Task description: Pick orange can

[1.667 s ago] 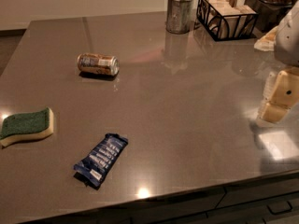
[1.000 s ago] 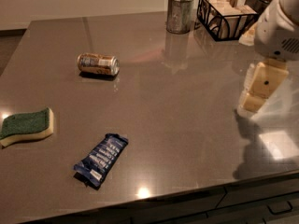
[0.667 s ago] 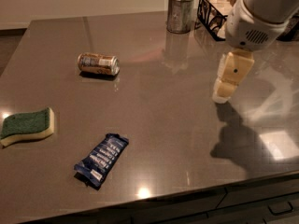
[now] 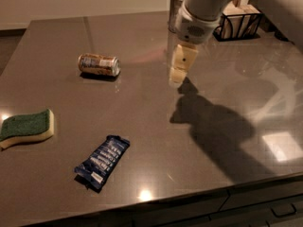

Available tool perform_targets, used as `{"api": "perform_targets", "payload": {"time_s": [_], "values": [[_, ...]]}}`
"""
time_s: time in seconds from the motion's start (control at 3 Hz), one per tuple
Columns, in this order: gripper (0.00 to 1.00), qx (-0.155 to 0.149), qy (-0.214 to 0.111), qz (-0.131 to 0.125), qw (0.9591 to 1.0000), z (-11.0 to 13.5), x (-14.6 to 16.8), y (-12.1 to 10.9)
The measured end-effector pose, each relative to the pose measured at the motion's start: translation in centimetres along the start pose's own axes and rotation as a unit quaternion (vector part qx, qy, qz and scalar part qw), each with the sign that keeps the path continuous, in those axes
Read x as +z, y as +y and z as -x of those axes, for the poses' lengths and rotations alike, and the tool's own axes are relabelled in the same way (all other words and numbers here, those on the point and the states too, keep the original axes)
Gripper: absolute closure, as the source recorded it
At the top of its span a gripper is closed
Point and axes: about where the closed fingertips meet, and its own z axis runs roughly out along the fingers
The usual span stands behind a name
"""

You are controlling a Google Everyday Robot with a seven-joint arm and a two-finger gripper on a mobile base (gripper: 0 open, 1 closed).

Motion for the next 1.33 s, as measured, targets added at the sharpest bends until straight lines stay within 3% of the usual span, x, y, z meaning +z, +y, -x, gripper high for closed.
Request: {"api": "perform_targets", "payload": {"time_s": [0.33,0.67,1.33], "values": [[0.0,0.004,-0.011,0.018,0.9998,4.2,3.8,-2.2],[0.0,0.015,-0.017,0.033,0.9992,8.1,6.9,-3.1],[0.0,0.016,-0.008,0.061,0.998,16.0,11.8,-1.8]]}}
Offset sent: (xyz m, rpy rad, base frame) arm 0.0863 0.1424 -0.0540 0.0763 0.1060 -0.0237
